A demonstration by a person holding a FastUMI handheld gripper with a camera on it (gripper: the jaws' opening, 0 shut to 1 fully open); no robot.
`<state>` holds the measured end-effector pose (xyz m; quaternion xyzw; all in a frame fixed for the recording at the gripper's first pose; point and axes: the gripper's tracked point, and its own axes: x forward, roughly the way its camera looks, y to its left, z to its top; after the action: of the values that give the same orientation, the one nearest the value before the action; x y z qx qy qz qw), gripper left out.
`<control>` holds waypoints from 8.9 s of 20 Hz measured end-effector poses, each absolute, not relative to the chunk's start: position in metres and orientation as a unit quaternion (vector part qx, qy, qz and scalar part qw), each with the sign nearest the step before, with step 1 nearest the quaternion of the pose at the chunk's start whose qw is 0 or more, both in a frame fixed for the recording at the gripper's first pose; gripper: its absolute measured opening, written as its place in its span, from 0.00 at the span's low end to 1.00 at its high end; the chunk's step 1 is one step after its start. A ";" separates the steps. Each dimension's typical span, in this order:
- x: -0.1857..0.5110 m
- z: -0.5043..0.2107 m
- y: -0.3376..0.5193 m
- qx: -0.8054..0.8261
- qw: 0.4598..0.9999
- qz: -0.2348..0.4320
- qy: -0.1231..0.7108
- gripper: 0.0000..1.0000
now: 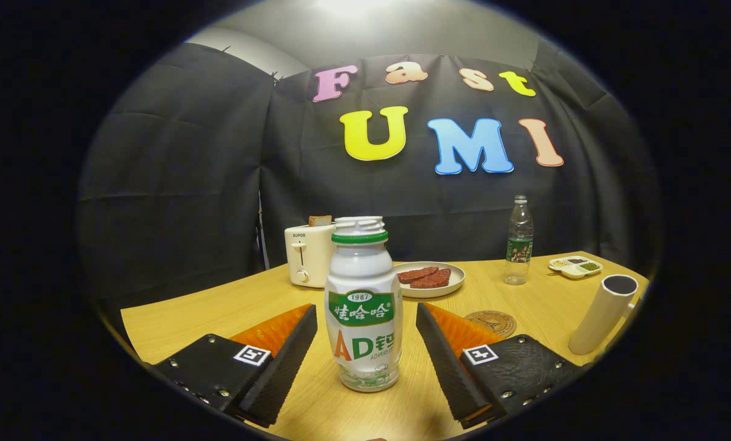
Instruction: Take the bottle from table, then pour the juice into the cup, finally place the bottle on the coaster
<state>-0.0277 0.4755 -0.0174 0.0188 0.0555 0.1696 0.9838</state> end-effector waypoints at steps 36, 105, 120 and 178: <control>-0.001 0.010 0.389 0.269 0.948 0.164 0.042 0.63; -0.005 0.060 0.269 0.762 0.625 0.148 -0.080 0.63; -0.006 0.065 0.272 0.774 0.608 0.154 -0.083 0.63; -0.001 0.073 0.264 0.846 0.503 0.132 -0.113 0.63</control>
<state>-0.0010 0.2637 0.0734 0.8463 -0.1131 0.1323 0.5035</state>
